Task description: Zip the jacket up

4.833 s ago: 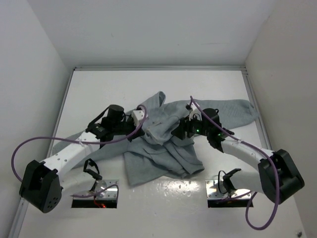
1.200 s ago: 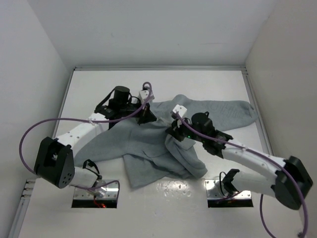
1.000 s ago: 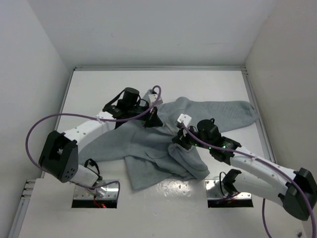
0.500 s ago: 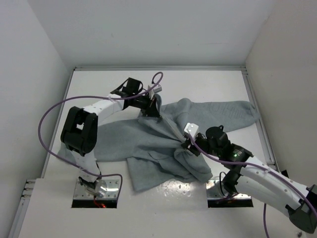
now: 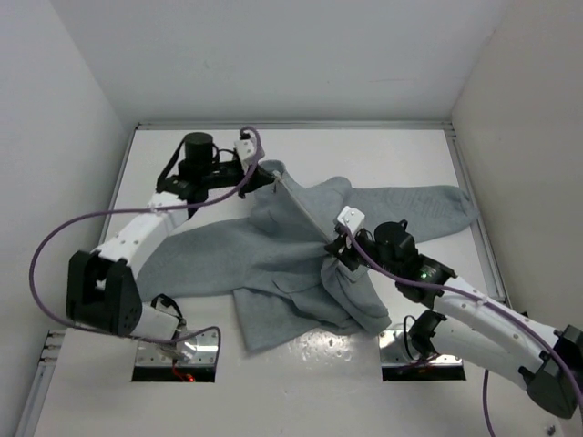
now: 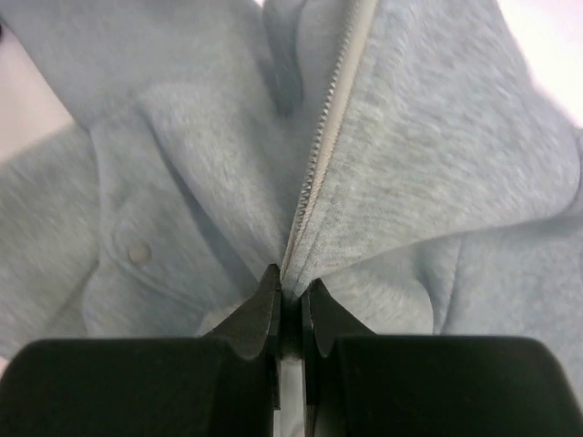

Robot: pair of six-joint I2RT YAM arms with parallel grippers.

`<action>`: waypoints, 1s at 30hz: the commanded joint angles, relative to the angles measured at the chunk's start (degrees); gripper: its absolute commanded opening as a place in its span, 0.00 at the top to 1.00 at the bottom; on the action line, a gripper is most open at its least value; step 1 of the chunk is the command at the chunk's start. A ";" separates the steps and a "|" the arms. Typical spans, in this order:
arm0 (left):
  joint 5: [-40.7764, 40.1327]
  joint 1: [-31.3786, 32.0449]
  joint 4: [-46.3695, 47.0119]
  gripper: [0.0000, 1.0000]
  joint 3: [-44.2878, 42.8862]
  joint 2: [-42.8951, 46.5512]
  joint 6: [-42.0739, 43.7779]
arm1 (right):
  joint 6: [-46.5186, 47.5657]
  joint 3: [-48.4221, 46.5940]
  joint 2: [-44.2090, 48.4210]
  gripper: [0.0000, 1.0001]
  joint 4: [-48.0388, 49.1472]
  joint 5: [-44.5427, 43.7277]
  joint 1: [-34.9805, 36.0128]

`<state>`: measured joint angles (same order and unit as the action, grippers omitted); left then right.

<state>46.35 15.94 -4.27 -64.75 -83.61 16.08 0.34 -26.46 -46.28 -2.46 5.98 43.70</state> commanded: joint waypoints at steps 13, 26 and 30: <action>-27.80 7.87 36.17 1.00 24.47 27.28 35.24 | -8.52 4.12 -2.16 1.00 -12.92 11.95 -6.26; -11.20 12.69 30.93 1.00 43.82 44.83 57.39 | -8.60 8.53 3.65 1.00 -17.66 11.07 -5.82; -10.40 18.48 22.57 1.00 48.75 54.86 58.72 | -9.04 9.76 4.53 1.00 -18.28 11.51 -5.73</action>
<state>36.18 31.75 19.07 -17.32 -34.11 69.71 -7.81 -19.20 -42.04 -9.23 18.15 38.06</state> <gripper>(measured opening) 0.009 0.058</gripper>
